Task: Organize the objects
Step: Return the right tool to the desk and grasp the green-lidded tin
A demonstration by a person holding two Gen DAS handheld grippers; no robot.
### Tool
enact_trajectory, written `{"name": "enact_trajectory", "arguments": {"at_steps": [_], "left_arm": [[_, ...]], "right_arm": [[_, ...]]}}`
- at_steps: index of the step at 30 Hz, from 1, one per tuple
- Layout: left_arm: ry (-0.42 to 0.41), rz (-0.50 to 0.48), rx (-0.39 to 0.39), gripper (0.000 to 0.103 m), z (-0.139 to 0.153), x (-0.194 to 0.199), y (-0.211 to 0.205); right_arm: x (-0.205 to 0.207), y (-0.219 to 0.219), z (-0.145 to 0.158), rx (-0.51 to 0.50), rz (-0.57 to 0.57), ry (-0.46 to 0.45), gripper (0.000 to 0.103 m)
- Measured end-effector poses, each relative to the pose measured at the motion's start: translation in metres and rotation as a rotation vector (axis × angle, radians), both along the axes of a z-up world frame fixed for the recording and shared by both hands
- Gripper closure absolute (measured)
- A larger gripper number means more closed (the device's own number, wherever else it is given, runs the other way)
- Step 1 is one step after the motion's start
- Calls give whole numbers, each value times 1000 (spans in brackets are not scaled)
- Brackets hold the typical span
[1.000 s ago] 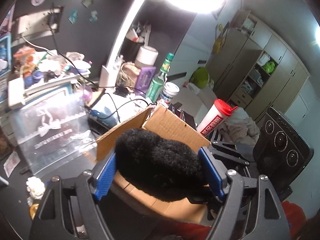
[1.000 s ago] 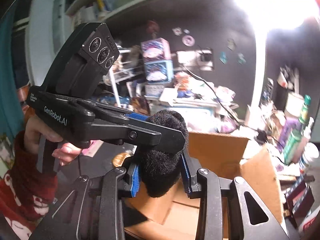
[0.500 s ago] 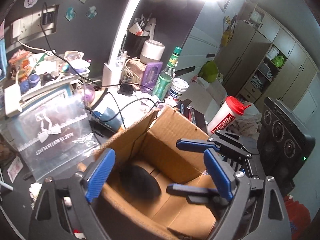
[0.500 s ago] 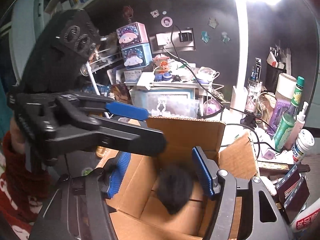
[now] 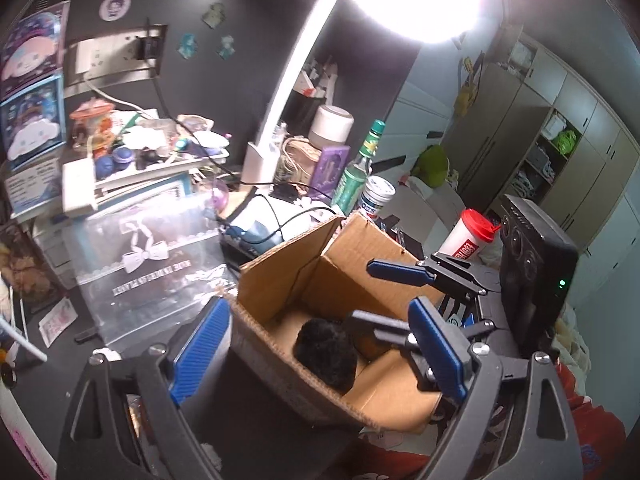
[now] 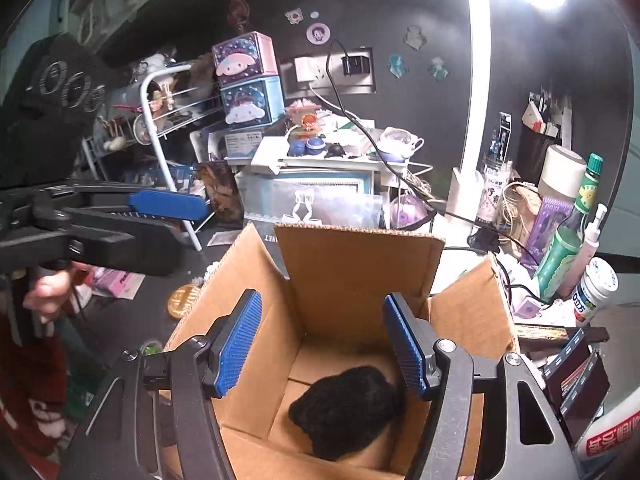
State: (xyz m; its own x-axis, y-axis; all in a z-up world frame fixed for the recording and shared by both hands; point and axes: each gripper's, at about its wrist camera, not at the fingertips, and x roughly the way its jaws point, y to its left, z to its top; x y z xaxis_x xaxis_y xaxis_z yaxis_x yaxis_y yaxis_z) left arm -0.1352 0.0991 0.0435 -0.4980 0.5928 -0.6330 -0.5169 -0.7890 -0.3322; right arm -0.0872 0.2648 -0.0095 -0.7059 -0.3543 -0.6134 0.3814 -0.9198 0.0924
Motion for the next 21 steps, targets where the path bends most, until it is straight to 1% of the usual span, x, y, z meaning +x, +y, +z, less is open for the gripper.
{"name": "enact_trajectory", "arguments": {"at_steps": [3, 5, 6, 7, 11, 13, 16, 18, 21], "left_arm": [[16, 31, 9, 14, 2, 8, -21], [41, 63, 14, 11, 4, 18, -40], [54, 78, 17, 4, 5, 22, -49], [71, 97, 20, 2, 5, 28, -59], [120, 210, -1, 2, -4, 50, -103], [133, 263, -18, 2, -14, 60, -124], [132, 335, -21, 2, -35, 74, -154], [133, 378, -20, 1, -52, 85, -173], [118, 428, -17, 1, -80, 99, -195]], "right_arm": [[12, -10, 11, 2, 8, 56, 43], [24, -22, 18, -1, 41, 93, 41], [29, -30, 20, -6, 65, 104, 39], [36, -39, 22, -12, 99, 112, 39], [61, -87, 18, -26, 260, 129, 39], [72, -112, 10, -34, 331, 126, 39], [79, -142, -10, -81, 409, 69, 39], [80, -161, -30, -118, 449, 15, 39], [81, -184, -69, -129, 468, -49, 39]]}}
